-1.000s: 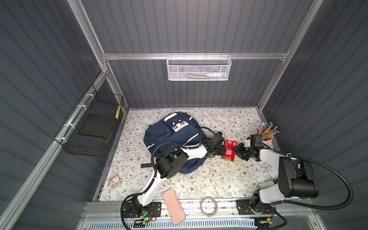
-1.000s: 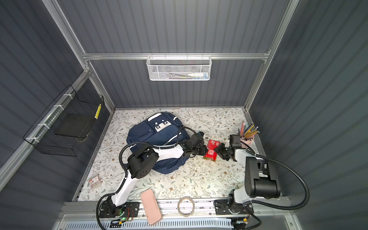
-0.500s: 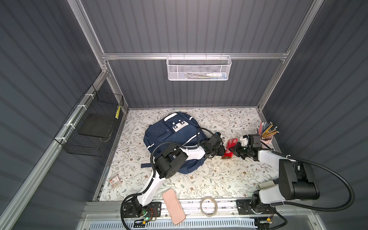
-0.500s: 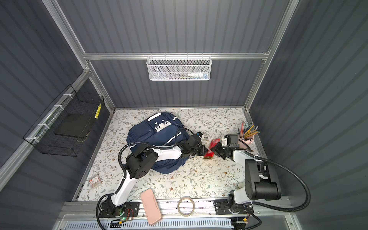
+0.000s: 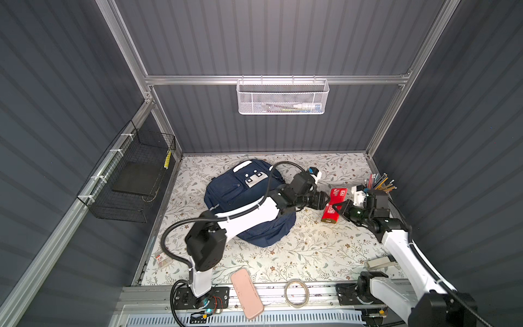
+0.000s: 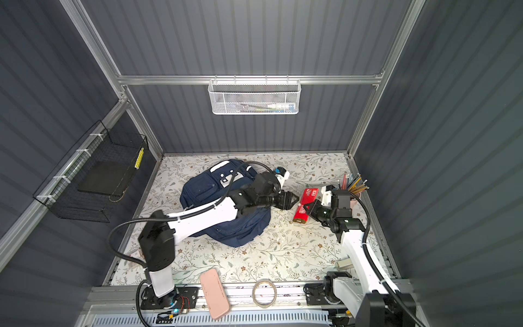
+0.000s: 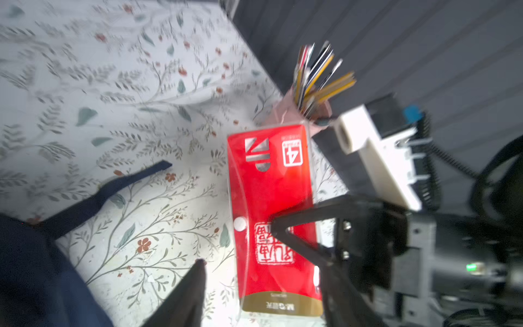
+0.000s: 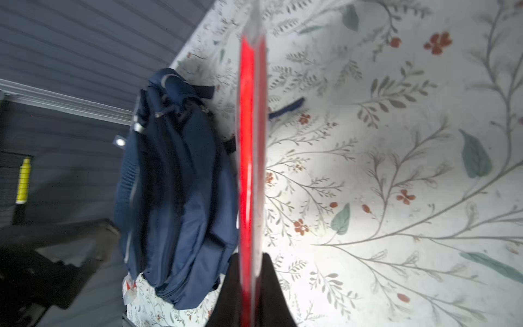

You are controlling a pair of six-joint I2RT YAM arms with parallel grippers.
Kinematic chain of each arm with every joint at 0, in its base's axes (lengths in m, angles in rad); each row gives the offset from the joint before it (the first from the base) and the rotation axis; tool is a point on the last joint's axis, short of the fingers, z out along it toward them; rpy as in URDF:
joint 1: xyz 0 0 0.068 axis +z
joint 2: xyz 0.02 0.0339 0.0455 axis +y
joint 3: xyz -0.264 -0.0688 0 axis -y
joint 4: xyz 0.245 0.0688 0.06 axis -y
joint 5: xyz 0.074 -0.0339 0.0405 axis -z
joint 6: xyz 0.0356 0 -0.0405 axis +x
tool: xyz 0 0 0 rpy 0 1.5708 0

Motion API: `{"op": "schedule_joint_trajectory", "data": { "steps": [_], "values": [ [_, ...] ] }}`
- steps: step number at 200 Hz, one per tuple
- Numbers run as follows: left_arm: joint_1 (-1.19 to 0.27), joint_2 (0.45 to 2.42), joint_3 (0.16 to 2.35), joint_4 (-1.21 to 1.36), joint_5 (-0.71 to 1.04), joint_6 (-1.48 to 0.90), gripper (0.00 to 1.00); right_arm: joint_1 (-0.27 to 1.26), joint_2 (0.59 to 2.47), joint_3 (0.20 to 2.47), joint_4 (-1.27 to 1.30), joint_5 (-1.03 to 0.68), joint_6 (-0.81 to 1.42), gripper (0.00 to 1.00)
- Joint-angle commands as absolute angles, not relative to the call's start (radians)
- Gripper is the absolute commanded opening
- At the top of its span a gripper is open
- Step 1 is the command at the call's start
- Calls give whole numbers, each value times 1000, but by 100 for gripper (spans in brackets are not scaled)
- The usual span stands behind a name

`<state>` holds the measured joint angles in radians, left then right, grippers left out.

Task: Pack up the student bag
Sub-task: 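Lift the red package toward the backpack with right while left opens the bag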

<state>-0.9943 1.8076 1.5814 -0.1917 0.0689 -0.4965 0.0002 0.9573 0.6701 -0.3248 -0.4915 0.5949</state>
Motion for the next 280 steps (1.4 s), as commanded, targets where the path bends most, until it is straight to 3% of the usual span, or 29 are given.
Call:
{"op": "schedule_joint_trajectory", "data": {
  "steps": [1,31,56,72,87,110,127,151,192,280],
  "values": [
    [-990,1745,1620,-471,-61,-333,89,42,888,731,-451,-497,599,0],
    [-991,1651,1537,-632,-291,-186,95,152,840,761,-448,-455,655,0],
    [-991,1667,1467,-720,-439,-178,85,243,847,760,-395,-414,695,0],
    [-989,1679,1434,-753,-484,-194,73,277,863,758,-358,-402,710,0],
    [-978,1666,1370,-737,-469,-203,68,302,877,742,-321,-406,729,0],
    [-957,1673,1330,-728,-485,-192,46,336,895,725,-290,-394,747,0],
    [-933,1692,1324,-722,-455,-176,42,350,909,718,-280,-390,746,0],
    [-933,1669,1331,-714,-465,-191,0,368,922,716,-257,-390,753,0],
    [-912,1619,1399,-770,-412,-223,0,458,994,668,-53,-390,864,0],
    [-809,1518,1574,-815,-148,-290,0,662,1446,769,450,-300,1083,0]
  ]
}}
